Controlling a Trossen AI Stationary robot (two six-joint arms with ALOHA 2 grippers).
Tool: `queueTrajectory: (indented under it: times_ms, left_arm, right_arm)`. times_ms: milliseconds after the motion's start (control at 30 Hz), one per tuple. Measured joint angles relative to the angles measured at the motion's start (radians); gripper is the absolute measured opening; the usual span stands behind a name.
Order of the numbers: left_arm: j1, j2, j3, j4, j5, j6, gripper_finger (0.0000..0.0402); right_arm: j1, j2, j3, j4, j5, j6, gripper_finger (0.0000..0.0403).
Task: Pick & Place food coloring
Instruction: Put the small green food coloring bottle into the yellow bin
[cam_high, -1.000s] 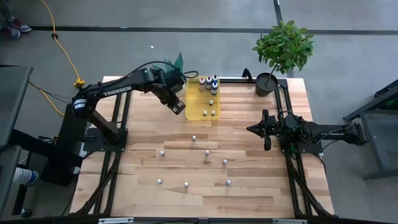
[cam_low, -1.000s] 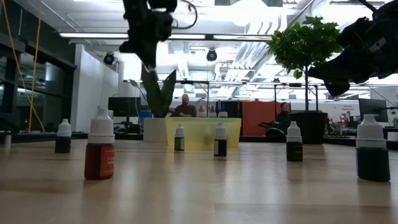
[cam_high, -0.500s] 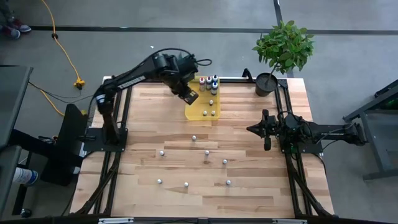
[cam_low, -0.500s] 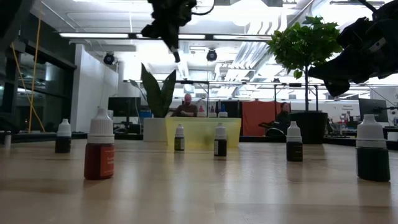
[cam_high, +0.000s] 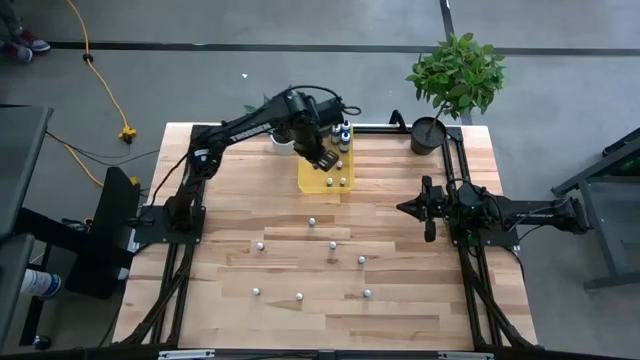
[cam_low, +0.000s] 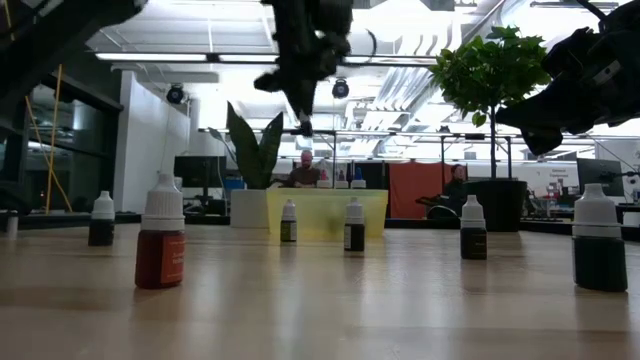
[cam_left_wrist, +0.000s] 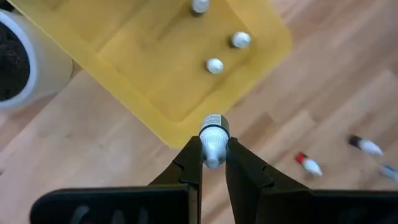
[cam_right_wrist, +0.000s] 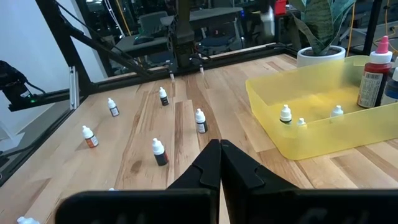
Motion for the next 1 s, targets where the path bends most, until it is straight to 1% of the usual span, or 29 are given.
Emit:
queueTrajectory:
  times_ms: [267, 433, 533, 800, 900, 1000]
  left_arm:
    - [-0.022, 0.099, 0.000, 0.041, -0.083, -0.072, 0.0035]
    - [-0.020, 0.168, -0.001, 0.094, -0.141, -0.173, 0.0035]
    - [-0.017, 0.203, -0.001, 0.139, -0.149, -0.224, 0.0035]
    - [0.006, 0.272, -0.001, 0.208, -0.170, -0.296, 0.0035]
    - [0.019, 0.286, -0.001, 0.207, -0.192, -0.350, 0.0035]
    - [0.033, 0.289, -0.002, 0.216, -0.204, -0.436, 0.0035]
  right_arm:
    - [0.000, 0.000, 0.000, 0.000, 0.000, 0.000, 0.0000]
    - [0.000, 0.000, 0.000, 0.000, 0.000, 0.000, 0.0000]
    - [0.000, 0.000, 0.000, 0.000, 0.000, 0.000, 0.0000]
    - [0.000, 0.000, 0.000, 0.000, 0.000, 0.000, 0.0000]
    - [0.000, 0.000, 0.000, 0.000, 0.000, 0.000, 0.0000]
    - [0.000, 0.000, 0.000, 0.000, -0.001, 0.000, 0.0000]
